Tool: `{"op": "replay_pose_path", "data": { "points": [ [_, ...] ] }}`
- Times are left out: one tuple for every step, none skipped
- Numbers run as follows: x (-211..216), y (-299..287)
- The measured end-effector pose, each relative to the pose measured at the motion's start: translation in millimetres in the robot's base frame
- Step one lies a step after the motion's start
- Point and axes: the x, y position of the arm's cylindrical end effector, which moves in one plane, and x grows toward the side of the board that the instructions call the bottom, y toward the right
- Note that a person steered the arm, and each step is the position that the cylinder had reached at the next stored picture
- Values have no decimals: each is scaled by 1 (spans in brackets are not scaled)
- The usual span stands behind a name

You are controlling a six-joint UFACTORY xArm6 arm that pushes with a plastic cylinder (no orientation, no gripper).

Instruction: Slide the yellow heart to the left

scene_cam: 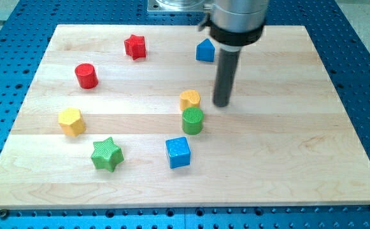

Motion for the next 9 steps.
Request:
{"op": "replay_pose_path", "data": {
  "points": [
    [0, -32],
    [0, -50],
    [0, -56],
    [-1, -34],
    [-2, 24],
    [31, 65],
    [35, 89],
    [39, 94],
    [39, 100]
  ]
}}
